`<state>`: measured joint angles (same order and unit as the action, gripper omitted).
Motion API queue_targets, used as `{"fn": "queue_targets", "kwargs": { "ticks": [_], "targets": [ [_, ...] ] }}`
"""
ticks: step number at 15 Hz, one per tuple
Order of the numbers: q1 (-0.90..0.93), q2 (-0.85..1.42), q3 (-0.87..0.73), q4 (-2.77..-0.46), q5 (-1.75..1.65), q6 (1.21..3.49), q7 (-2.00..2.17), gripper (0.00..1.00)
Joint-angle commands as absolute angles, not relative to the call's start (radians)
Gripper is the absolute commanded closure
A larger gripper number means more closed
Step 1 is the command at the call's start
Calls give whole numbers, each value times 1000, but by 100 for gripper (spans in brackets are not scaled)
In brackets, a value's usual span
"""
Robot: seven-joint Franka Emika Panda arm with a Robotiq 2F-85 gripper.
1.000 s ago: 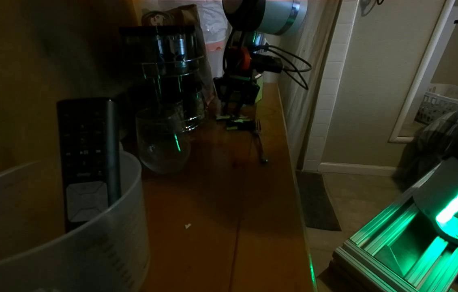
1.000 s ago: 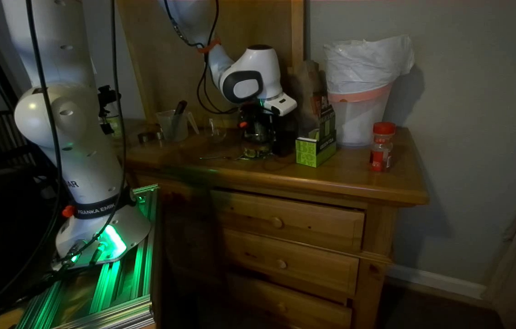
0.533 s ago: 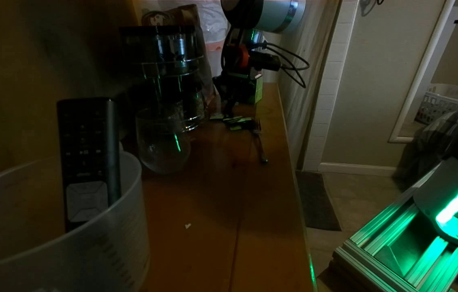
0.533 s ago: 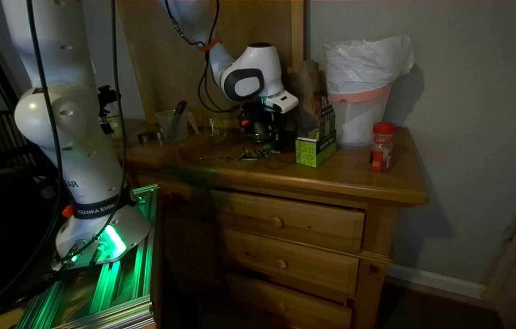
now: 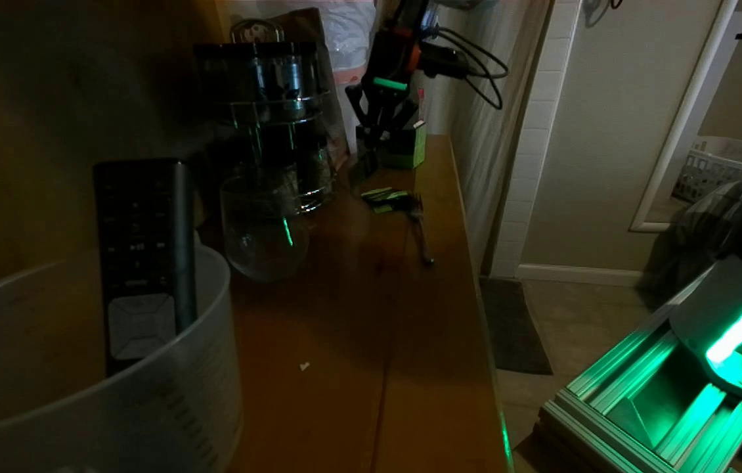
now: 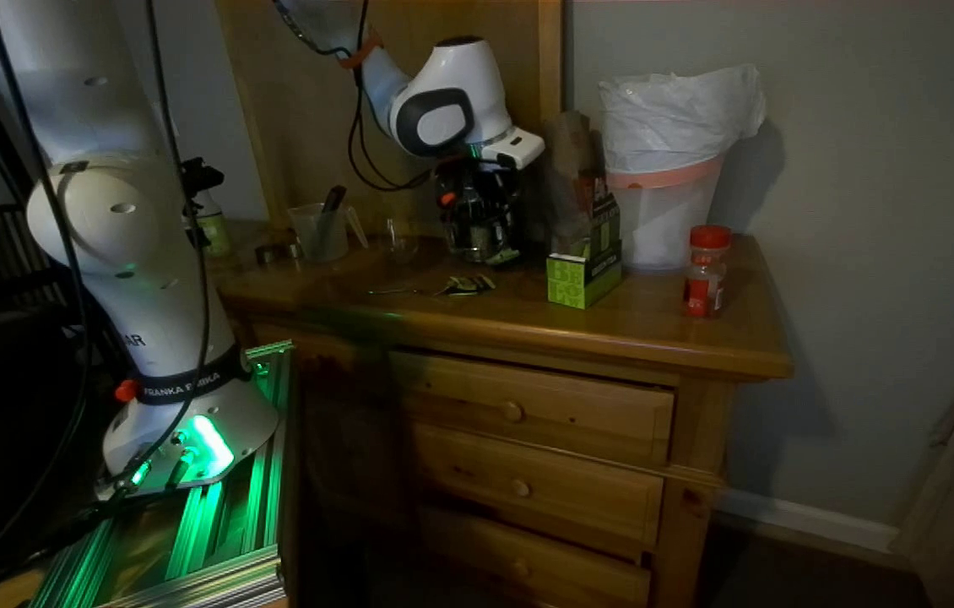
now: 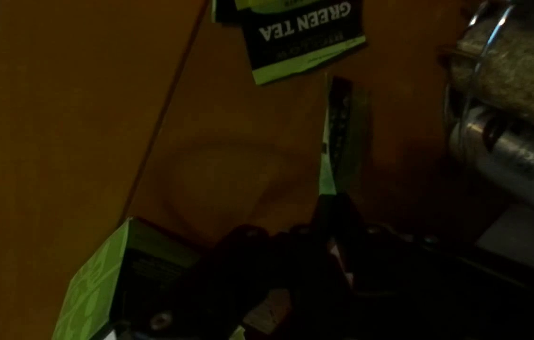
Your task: Put one green sachet in the green box.
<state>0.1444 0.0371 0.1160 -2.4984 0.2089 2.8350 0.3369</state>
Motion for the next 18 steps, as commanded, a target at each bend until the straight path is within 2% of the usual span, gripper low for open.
{"fn": "queue_targets", "kwargs": {
  "ticks": [1, 3, 4, 5, 7, 8, 14, 18],
  "targets": [
    [133, -156, 114, -2584, 125, 2712, 315, 99],
    [148, -199, 123, -2572, 162, 2621, 235, 99],
    [135, -127, 124, -2546, 158, 2685, 285, 99],
    [135, -150, 127, -2547, 159, 2666, 279, 95],
    [135, -150, 127, -2548, 159, 2666, 280, 95],
    [134, -142, 127, -2548, 159, 2668, 280, 99],
    [50, -273, 149, -2547, -1, 2731, 455, 99],
    [-74, -287, 209, -2489, -197, 2724, 540, 99]
  ]
}}
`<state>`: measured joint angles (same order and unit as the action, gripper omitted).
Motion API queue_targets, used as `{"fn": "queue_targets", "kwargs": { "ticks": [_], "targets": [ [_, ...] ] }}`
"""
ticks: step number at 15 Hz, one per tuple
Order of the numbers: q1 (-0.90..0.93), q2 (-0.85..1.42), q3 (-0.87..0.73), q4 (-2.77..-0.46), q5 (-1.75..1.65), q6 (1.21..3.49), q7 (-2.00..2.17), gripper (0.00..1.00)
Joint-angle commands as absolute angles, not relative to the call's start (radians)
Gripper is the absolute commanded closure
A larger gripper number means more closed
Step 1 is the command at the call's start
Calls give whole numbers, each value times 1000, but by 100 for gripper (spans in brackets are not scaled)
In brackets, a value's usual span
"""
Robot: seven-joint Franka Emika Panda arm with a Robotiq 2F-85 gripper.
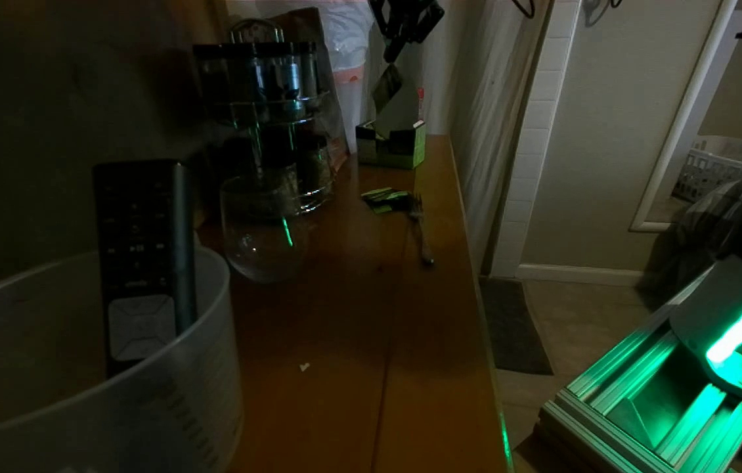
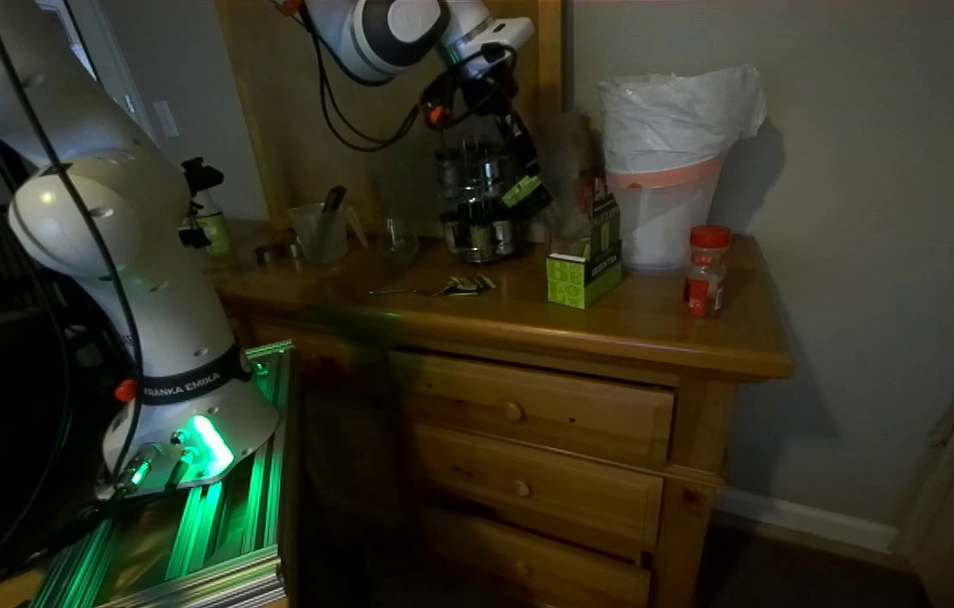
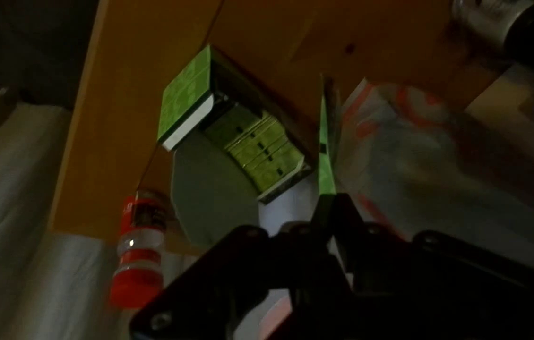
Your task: Put one green sachet in the green box.
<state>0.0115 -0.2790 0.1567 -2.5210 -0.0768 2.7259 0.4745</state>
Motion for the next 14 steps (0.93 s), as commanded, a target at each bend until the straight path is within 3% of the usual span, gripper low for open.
{"fn": "queue_targets", "kwargs": {
  "ticks": [1, 14],
  "targets": [
    [-106, -266, 227, -2471, -245, 2724, 558, 99],
    [-222, -49, 303, -2321, -640, 2700, 762, 99]
  ]
}}
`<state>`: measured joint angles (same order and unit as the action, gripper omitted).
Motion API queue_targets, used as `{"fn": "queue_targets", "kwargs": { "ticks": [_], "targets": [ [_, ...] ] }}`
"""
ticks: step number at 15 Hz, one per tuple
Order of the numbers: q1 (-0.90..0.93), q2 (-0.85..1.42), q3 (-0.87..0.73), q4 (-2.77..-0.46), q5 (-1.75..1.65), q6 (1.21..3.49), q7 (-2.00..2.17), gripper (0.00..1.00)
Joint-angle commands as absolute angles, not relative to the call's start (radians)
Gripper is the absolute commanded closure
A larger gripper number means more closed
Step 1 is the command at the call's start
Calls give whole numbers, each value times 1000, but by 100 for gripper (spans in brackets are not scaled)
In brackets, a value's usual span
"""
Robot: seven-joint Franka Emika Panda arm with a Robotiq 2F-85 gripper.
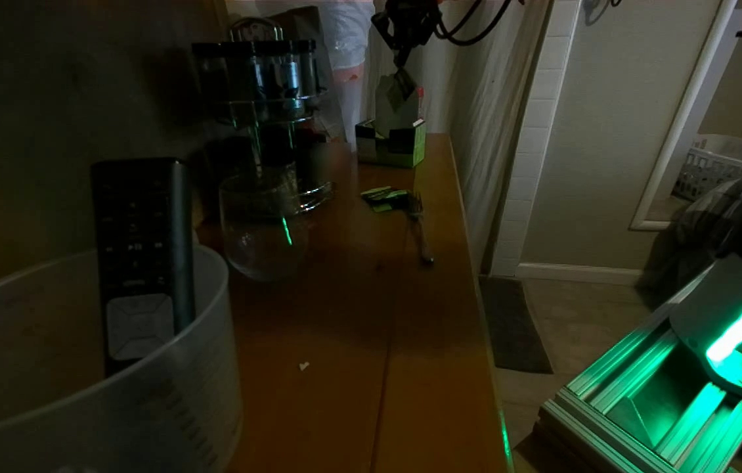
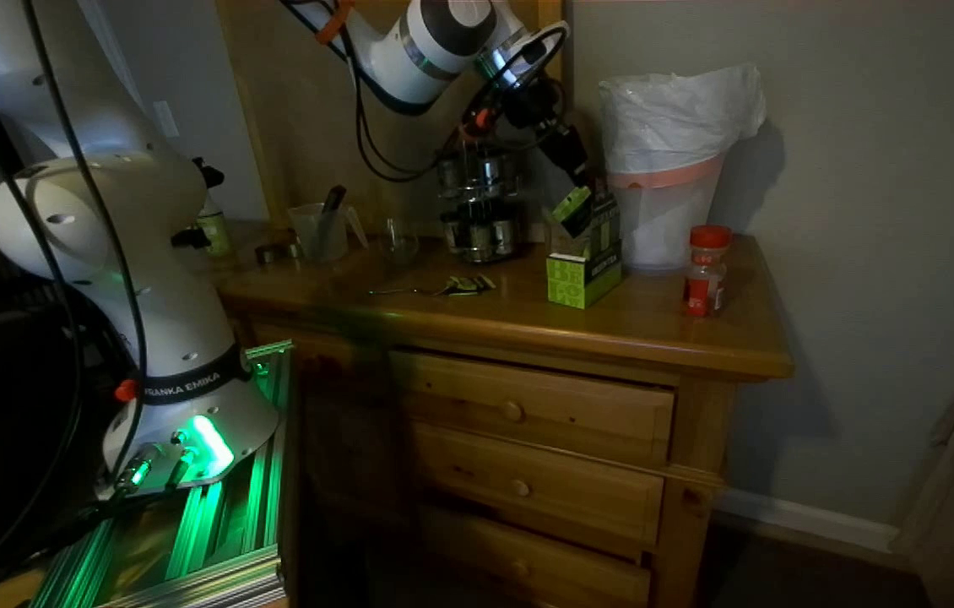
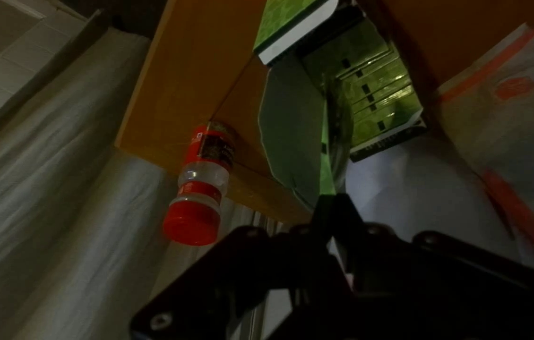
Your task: Put one green sachet in the green box.
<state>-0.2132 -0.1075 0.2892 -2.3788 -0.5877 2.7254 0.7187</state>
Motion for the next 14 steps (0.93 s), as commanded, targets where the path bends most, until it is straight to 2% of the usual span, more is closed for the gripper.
{"fn": "queue_targets", "kwargs": {
  "ticks": [1, 2, 8, 12, 14],
  "targets": [
    [-219, -37, 302, -2312, -640, 2692, 763, 89],
    [-217, -25, 301, -2302, -640, 2685, 763, 68],
    [-211, 8, 297, -2271, -629, 2663, 763, 26],
    [-212, 9, 294, -2271, -639, 2659, 784, 1],
    [-212, 6, 294, -2273, -642, 2648, 797, 0]
  ]
}}
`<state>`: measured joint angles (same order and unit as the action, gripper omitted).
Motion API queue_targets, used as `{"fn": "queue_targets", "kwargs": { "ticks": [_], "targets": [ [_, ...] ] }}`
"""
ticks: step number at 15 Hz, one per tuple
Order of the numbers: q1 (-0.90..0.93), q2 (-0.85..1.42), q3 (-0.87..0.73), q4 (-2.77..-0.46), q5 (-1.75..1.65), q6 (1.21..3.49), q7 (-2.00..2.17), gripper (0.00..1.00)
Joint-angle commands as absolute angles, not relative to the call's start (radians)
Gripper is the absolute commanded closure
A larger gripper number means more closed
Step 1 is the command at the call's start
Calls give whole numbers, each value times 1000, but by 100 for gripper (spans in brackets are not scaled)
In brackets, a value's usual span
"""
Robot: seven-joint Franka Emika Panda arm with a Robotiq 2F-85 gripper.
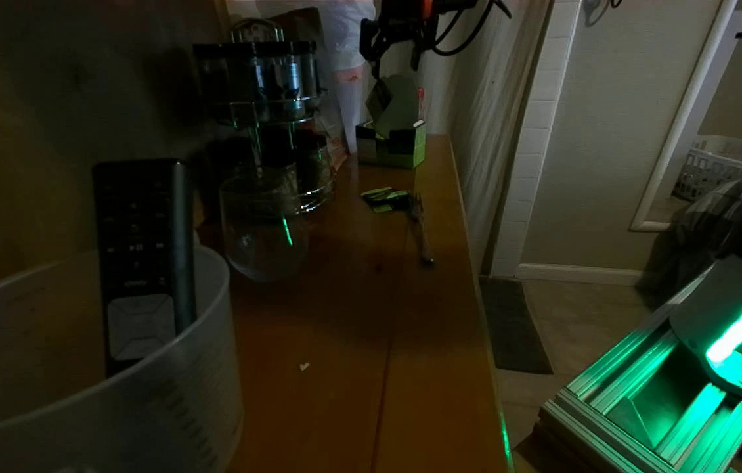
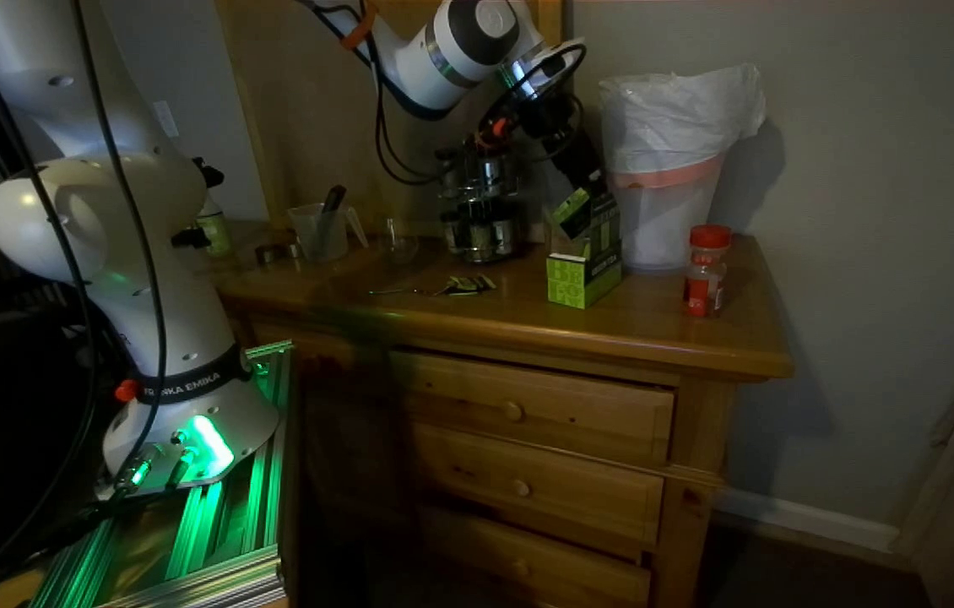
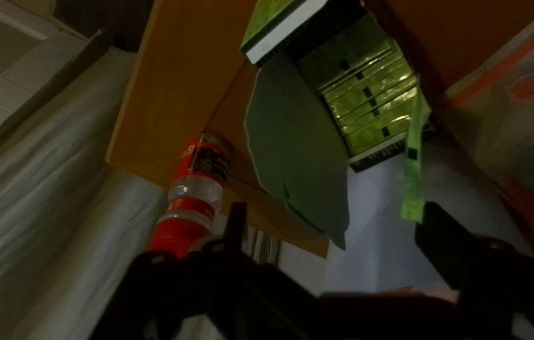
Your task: Put one green sachet in the green box.
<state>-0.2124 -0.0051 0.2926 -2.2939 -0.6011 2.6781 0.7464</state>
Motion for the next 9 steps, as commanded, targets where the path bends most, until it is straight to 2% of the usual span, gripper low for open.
{"fn": "queue_targets", "kwargs": {
  "ticks": [1, 5, 6, 9],
  "targets": [
    [-211, 7, 295, -2271, -648, 2627, 799, 0],
    [-212, 14, 294, -2260, -764, 2544, 917, 0],
    [-117, 17, 200, -2258, -767, 2529, 928, 0],
    [-65, 41, 155, -2254, -758, 2496, 944, 0]
  ]
}}
